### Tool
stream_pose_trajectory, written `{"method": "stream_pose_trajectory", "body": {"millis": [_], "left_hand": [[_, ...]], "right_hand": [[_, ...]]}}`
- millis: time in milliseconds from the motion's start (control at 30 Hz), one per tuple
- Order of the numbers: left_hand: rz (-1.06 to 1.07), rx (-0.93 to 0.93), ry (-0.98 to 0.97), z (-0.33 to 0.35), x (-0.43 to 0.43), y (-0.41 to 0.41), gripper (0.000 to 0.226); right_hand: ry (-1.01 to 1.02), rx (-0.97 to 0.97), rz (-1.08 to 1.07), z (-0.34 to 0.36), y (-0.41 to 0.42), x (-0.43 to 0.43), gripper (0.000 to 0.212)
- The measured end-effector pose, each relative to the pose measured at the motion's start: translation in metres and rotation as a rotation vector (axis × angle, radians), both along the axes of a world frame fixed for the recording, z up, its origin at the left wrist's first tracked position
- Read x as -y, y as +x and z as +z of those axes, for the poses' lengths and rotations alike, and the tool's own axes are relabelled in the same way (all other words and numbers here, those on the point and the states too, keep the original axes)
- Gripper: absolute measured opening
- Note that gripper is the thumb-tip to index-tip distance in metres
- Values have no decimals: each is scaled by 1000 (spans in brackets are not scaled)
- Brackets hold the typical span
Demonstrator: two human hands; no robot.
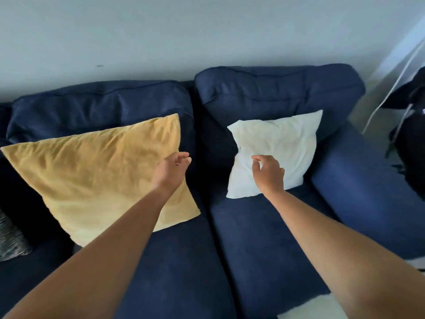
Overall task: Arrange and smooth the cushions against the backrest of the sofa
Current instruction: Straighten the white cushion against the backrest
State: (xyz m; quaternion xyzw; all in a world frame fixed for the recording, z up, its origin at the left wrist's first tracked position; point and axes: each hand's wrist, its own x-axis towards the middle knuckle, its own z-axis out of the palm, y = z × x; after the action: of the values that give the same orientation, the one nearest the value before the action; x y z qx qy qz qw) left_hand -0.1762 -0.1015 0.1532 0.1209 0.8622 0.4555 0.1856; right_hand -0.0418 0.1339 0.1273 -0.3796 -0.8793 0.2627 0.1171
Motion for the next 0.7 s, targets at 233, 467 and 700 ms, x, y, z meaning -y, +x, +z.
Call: {"method": "stream_pose_trajectory", "body": {"millis": [233, 467, 700], "left_hand": [[161, 377, 241, -20, -132, 29, 22], [391, 475, 306, -43, -223, 19, 49], [567, 464, 426, -48, -259, -1, 31]], "right_hand": [[-249, -77, -250, 2, 49, -172, 32], [-496, -195, -249, -13, 22, -291, 34], [-799, -355, -242, -33, -13, -328, 59]]}}
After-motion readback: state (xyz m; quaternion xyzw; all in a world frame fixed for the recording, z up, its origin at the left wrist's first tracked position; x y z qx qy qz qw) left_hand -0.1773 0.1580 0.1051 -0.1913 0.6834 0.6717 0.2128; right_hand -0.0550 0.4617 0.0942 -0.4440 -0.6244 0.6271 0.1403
